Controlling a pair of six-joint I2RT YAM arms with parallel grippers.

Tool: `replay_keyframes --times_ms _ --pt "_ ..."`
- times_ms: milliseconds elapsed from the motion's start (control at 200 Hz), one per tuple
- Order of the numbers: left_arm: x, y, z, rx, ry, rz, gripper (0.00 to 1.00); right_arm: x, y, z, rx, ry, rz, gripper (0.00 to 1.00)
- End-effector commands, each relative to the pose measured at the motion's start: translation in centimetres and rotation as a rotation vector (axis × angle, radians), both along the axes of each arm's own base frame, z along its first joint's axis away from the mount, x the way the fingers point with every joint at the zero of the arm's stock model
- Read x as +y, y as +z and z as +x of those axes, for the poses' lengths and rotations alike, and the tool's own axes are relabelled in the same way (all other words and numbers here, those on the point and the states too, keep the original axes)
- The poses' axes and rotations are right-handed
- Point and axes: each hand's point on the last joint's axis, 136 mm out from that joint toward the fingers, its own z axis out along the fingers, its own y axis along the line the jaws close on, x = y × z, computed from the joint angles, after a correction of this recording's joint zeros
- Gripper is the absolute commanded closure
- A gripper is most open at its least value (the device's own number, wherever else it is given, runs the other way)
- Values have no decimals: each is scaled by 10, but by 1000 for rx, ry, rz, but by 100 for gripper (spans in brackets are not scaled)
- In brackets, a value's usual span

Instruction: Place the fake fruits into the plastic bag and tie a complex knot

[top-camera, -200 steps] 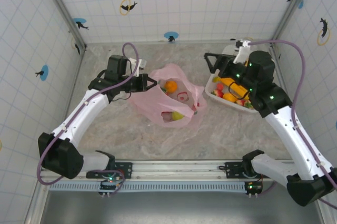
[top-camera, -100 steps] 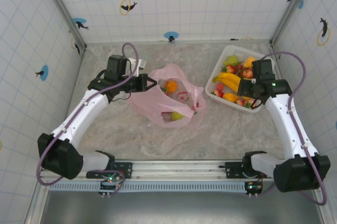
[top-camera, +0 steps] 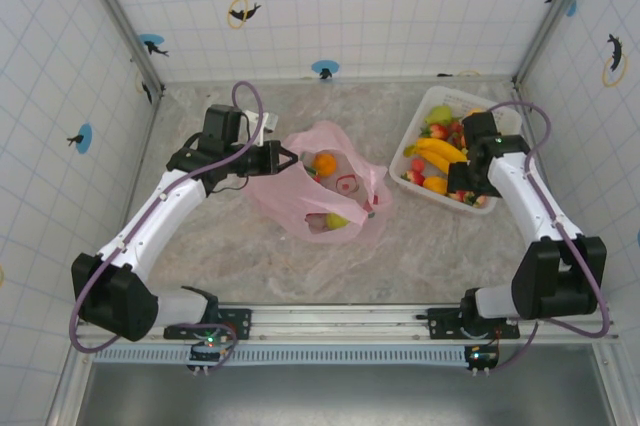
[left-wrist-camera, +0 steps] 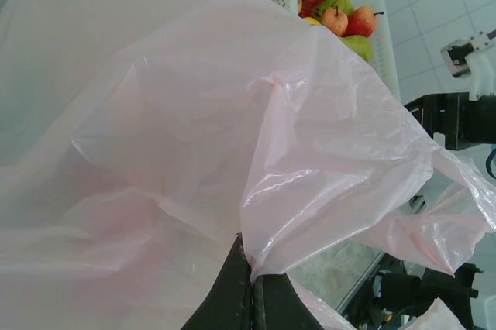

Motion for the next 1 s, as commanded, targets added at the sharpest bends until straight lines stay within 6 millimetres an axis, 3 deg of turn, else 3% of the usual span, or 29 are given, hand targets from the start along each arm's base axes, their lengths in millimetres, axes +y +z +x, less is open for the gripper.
replay_keyframes --times_ms 0,606,841,991 --pt "4 12 0 -39 3 6 100 -2 -17 -5 60 -4 2 16" --pt "5 8 1 -30 8 12 100 -2 -73 -6 168 -23 60 28" --pt "5 8 0 -29 8 14 100 -6 -60 0 114 -32 40 39" --pt "5 8 1 -31 8 12 100 -10 -49 7 75 -30 13 35"
